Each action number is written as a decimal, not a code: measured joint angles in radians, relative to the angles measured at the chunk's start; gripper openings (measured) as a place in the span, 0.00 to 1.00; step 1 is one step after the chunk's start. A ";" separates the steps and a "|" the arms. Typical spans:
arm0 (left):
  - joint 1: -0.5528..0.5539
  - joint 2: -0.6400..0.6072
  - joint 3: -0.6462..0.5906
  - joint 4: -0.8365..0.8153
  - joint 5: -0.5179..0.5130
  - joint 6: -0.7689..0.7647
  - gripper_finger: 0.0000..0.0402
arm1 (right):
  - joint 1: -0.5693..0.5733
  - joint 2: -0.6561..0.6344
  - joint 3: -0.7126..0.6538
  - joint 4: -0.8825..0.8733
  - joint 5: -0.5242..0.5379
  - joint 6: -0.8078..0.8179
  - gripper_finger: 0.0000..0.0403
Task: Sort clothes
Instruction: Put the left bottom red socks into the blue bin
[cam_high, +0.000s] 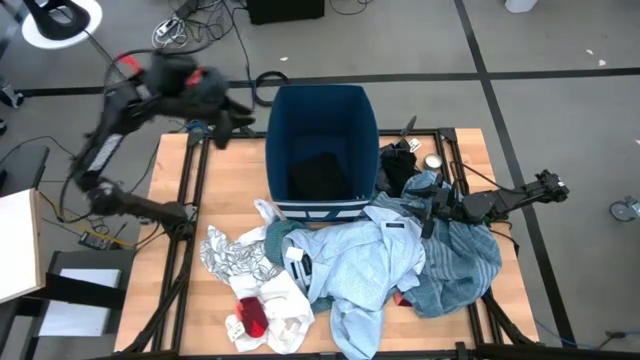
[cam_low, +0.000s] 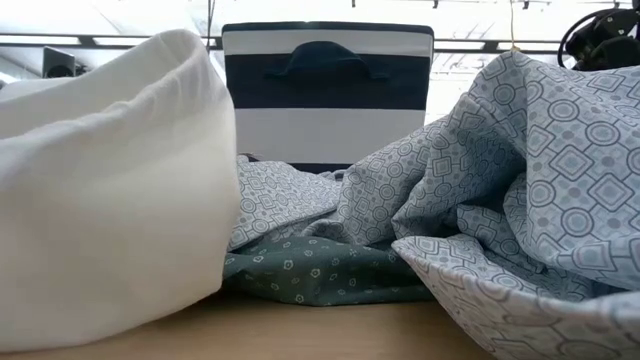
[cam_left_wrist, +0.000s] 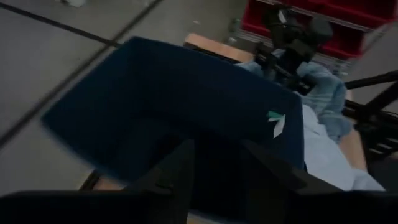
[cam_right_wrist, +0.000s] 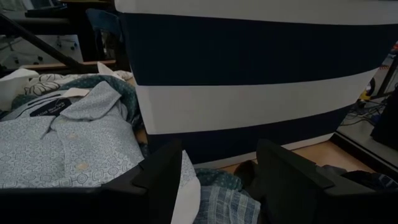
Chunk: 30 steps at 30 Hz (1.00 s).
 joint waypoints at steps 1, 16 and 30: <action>-0.001 -0.036 -0.021 -0.015 -0.021 -0.006 0.34 | 0.000 0.000 0.000 0.000 0.000 0.000 0.52; -0.141 -0.685 -0.785 0.093 -0.052 -0.275 0.34 | 0.000 0.000 0.000 0.000 0.000 0.000 0.52; -0.288 -0.809 -1.291 0.448 -0.006 -0.414 0.34 | 0.000 0.000 0.000 0.000 0.000 0.000 0.52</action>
